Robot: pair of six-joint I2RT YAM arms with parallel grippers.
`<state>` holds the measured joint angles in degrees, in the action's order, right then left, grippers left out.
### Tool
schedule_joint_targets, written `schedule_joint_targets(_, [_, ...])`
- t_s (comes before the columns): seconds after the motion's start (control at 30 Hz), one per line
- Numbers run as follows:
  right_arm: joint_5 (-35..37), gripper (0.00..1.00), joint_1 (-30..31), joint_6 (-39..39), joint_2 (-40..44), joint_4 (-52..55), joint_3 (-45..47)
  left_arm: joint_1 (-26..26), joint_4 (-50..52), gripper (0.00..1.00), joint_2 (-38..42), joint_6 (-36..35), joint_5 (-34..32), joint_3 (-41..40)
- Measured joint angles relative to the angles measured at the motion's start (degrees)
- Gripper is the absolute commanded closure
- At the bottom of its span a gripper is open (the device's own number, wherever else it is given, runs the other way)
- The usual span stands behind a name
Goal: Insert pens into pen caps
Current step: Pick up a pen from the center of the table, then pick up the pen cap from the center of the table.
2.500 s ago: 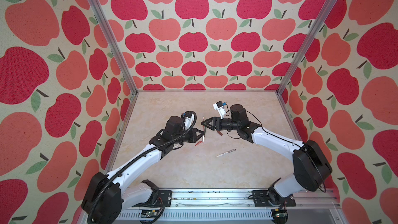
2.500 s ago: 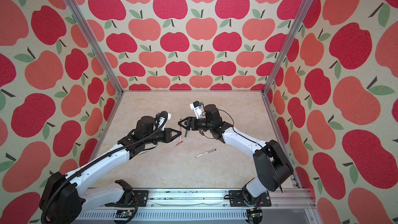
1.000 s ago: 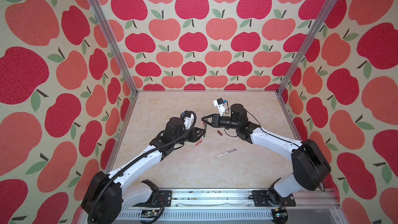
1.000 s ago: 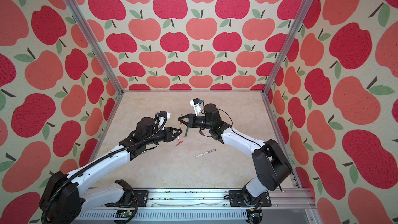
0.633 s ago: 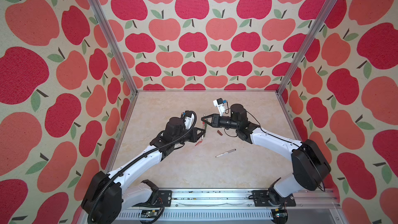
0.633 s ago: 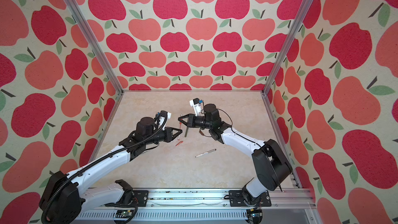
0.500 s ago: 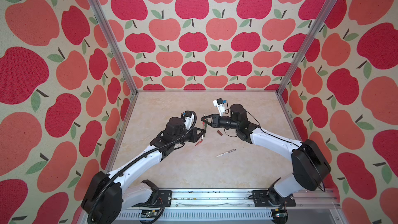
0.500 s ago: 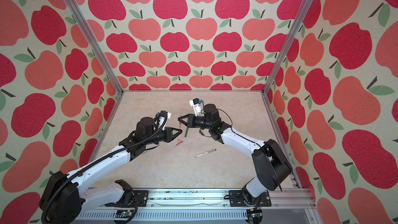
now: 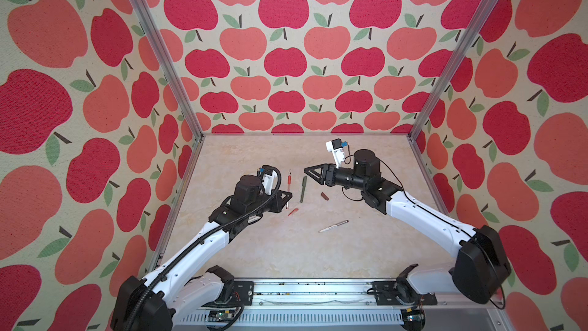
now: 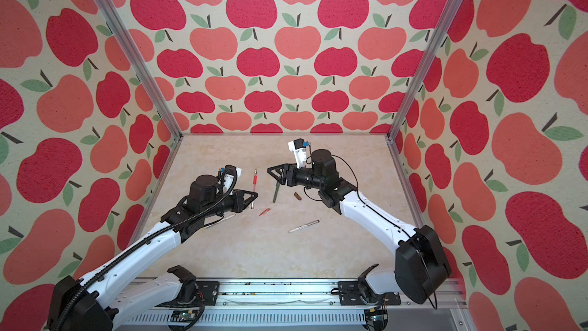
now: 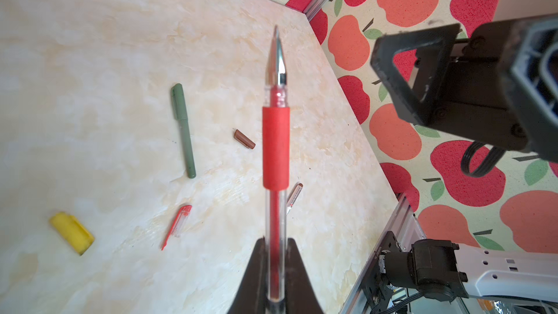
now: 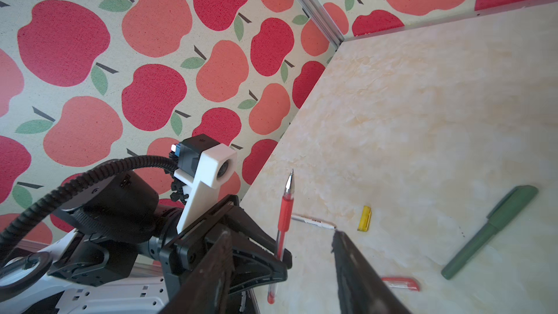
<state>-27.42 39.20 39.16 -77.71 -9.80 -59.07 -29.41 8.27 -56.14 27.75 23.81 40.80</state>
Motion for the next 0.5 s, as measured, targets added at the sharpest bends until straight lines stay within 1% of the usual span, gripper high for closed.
schedule_joint_targets(0.17, [6.4,0.45,-0.2,-6.3,1.1,13.7,-4.9,0.3,7.4,1.0,7.5,-3.8,-5.3,0.7])
schedule_joint_targets(0.27, [11.0,0.45,0.0,-7.3,-1.0,21.0,-6.6,0.4,10.0,1.0,11.6,-6.4,-6.6,0.7])
schedule_joint_targets(0.37, [14.8,0.45,1.4,-6.2,-5.7,26.0,-8.0,0.4,10.0,1.0,16.6,-8.2,-6.7,-0.6])
schedule_joint_targets(0.5, [17.9,0.44,6.4,-3.1,-15.5,30.6,-11.4,0.4,10.3,1.0,22.7,-9.1,-7.0,-3.2])
